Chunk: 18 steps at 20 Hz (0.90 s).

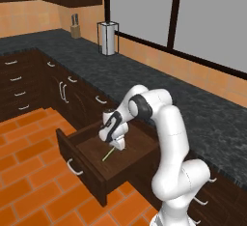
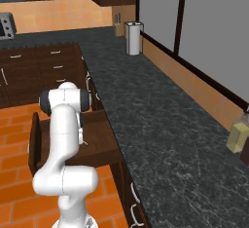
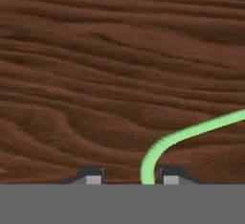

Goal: Take a straw from the drawer in front and place it inside the glass cup on the dining counter.

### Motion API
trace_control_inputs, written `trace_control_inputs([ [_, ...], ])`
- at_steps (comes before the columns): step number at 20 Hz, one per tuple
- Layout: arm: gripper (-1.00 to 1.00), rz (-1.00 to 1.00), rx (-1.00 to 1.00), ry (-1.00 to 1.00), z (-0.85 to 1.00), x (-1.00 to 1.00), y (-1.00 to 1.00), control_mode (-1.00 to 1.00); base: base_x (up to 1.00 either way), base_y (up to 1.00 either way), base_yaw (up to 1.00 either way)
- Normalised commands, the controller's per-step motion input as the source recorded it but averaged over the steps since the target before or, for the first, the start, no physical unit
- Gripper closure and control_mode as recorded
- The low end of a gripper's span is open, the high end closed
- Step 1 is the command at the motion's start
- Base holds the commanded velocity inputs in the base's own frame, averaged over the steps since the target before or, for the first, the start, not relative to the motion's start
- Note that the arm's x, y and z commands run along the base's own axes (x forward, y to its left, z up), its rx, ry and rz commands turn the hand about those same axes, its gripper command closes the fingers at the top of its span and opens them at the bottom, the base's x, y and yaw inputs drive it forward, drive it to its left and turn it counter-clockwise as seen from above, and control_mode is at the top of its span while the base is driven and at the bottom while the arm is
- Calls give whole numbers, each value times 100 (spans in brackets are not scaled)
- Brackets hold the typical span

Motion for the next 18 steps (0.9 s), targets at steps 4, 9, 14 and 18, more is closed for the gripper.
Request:
trace_control_inputs([
  [4,100,0,0,-13,-19,-40,-35,-100,0,0,0],
  [9,100,0,1,-10,-15,-18,-25,-100,0,0,0],
  [14,100,0,17,-5,92,0,0,-100,0,0,0],
  [18,100,0,22,0,100,-7,-1,-100,0,0,0],
])
